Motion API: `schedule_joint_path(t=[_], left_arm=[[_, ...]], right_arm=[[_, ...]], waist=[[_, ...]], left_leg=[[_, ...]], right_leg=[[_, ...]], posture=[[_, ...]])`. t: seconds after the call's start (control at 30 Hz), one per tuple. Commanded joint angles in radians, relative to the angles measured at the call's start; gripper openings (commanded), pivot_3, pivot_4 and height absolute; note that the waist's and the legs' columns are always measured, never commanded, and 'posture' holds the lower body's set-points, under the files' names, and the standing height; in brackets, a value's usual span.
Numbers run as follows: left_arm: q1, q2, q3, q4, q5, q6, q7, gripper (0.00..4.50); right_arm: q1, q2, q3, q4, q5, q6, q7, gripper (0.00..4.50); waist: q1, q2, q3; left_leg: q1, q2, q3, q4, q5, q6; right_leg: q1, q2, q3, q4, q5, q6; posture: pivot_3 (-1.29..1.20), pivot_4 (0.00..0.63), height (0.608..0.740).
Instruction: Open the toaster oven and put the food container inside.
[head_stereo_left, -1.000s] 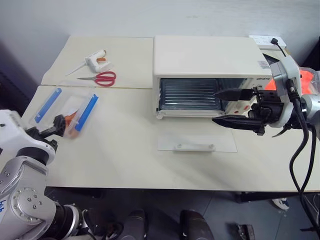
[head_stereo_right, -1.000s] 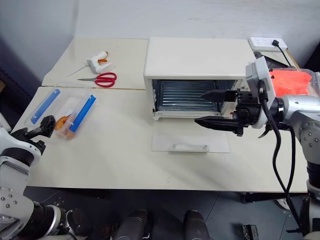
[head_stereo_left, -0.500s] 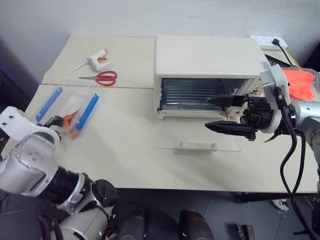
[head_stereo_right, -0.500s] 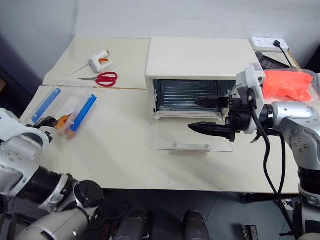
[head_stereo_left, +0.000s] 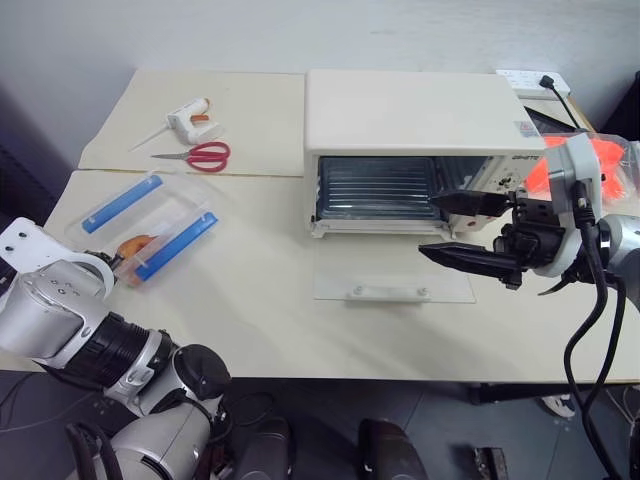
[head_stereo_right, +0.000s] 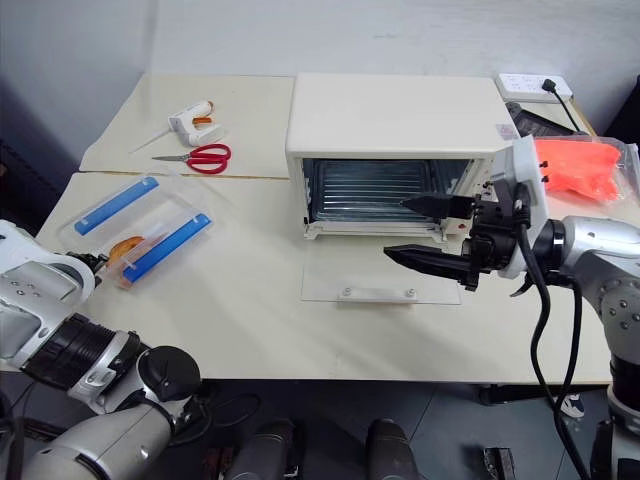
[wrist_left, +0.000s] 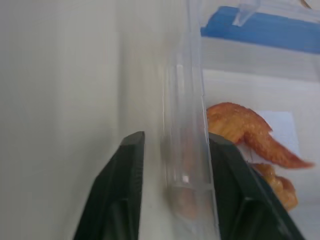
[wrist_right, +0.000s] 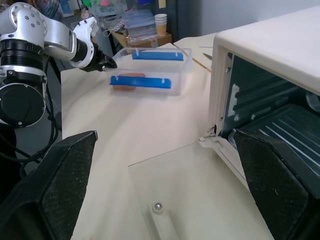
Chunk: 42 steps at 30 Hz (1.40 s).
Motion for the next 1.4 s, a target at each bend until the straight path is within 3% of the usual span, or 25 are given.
schedule_joint_path(t=[0.03,0.17,0.37,0.47,0.7,0.9,1.03,1.2,1.4], left_arm=[[0.046,0.076,-0.088,-0.019,-0.034,0.003,-0.061,0.34],[0.234,0.252,-0.278,-0.043,-0.183,0.007,-0.269,0.24],[0.394,0.473,-0.419,-0.110,-0.359,0.007,-0.489,0.24],[0.406,0.470,-0.429,-0.116,-0.408,0.007,-0.524,0.24],[0.377,0.387,-0.365,-0.007,-0.351,0.007,-0.435,0.24],[0.393,0.348,-0.370,-0.036,-0.370,-0.020,-0.430,0.24],[0.384,0.400,-0.380,-0.059,-0.408,-0.003,-0.477,0.24],[0.336,0.534,-0.412,-0.083,-0.585,0.007,-0.629,0.24],[0.141,0.566,-0.500,-0.022,-0.755,0.007,-0.610,0.24]], right_arm=[[0.011,-0.021,-0.044,-0.030,0.025,0.000,-0.003,4.50],[0.025,-0.037,-0.055,-0.022,0.021,0.001,0.004,4.50],[0.049,-0.057,-0.076,-0.007,0.017,-0.001,0.010,4.50],[0.060,-0.051,-0.088,-0.013,0.026,0.004,-0.002,4.50],[0.078,-0.051,-0.100,-0.042,0.047,0.007,-0.032,4.50],[0.079,-0.070,-0.120,-0.037,0.053,0.016,-0.035,4.50],[0.081,-0.073,-0.127,-0.033,0.056,0.018,-0.037,4.50],[0.085,-0.075,-0.130,-0.025,0.051,0.019,-0.033,4.50],[0.139,-0.088,-0.149,-0.032,0.031,0.015,-0.022,4.50]], waist=[[-0.002,0.000,0.000],[-0.002,0.000,0.000],[0.001,-0.001,0.000],[0.000,-0.001,0.000],[-0.003,-0.001,0.000],[-0.001,0.000,0.000],[-0.001,0.000,0.000],[-0.002,-0.001,0.000],[0.005,-0.001,0.001]], left_leg=[[0.000,0.000,0.000,0.000,0.000,0.000],[0.000,0.002,0.000,0.000,0.000,-0.001],[0.000,0.006,0.000,0.000,0.000,0.000],[0.000,0.006,0.000,0.000,0.000,0.000],[0.001,0.007,0.001,0.000,0.000,0.000],[0.003,0.007,0.002,0.000,0.000,0.000],[0.003,0.007,0.002,0.000,0.000,0.000],[0.001,0.007,0.001,-0.001,0.000,0.000],[0.000,0.005,-0.001,0.000,0.000,0.000]], right_leg=[[0.000,0.000,0.000,0.000,0.000,0.000],[-0.001,0.000,0.001,0.001,0.000,0.000],[0.000,0.000,0.001,0.000,-0.001,-0.001],[0.000,-0.001,0.001,-0.001,-0.001,-0.002],[0.000,0.001,0.001,0.000,-0.001,-0.002],[0.001,0.001,0.002,0.001,-0.001,-0.002],[0.001,0.001,0.002,0.001,-0.001,-0.002],[0.000,0.001,0.002,0.001,-0.001,-0.002],[0.001,0.000,0.000,0.000,-0.001,-0.002]], posture=[[0.00,0.150,0.740],[0.00,0.150,0.740],[0.00,0.150,0.740],[0.00,0.150,0.740],[0.00,0.150,0.740],[0.00,0.150,0.740],[0.00,0.150,0.740],[0.00,0.150,0.740],[0.00,0.150,0.740]])
